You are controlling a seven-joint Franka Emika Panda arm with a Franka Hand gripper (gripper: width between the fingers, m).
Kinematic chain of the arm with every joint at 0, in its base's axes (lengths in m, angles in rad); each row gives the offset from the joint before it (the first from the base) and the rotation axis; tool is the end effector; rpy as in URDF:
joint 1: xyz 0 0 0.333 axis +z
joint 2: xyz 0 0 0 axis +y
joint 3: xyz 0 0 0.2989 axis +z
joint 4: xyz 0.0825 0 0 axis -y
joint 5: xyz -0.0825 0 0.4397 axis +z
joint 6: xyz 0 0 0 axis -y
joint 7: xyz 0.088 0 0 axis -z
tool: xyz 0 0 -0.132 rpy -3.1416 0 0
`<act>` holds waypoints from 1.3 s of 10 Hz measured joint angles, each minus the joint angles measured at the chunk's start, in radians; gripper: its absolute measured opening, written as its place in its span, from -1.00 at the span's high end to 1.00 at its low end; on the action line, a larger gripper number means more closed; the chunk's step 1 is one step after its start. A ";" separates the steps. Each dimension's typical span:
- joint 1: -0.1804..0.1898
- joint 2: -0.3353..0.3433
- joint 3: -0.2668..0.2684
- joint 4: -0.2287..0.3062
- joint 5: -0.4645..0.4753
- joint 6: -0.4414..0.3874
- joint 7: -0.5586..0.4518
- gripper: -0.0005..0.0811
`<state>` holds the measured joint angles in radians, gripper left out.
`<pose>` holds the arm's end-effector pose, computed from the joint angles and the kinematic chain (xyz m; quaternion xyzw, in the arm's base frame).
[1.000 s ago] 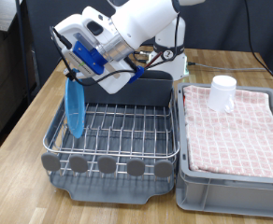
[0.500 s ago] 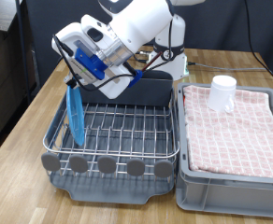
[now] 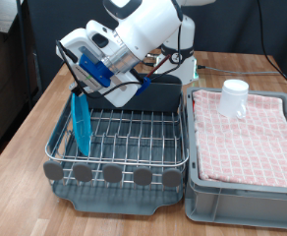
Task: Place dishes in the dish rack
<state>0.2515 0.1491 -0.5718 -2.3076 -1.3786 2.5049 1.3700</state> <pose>0.5367 -0.1927 0.2186 0.8741 -0.2317 0.2214 0.3651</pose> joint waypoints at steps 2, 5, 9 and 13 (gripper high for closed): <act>0.000 0.000 0.001 0.000 0.005 0.000 0.001 0.58; 0.000 -0.004 0.004 0.000 0.147 0.013 -0.103 0.13; -0.010 -0.009 0.002 0.000 0.390 0.062 -0.295 -0.92; -0.016 -0.059 -0.004 0.001 0.584 0.065 -0.500 -0.98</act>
<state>0.2357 0.0902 -0.5761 -2.3071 -0.7950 2.5700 0.8703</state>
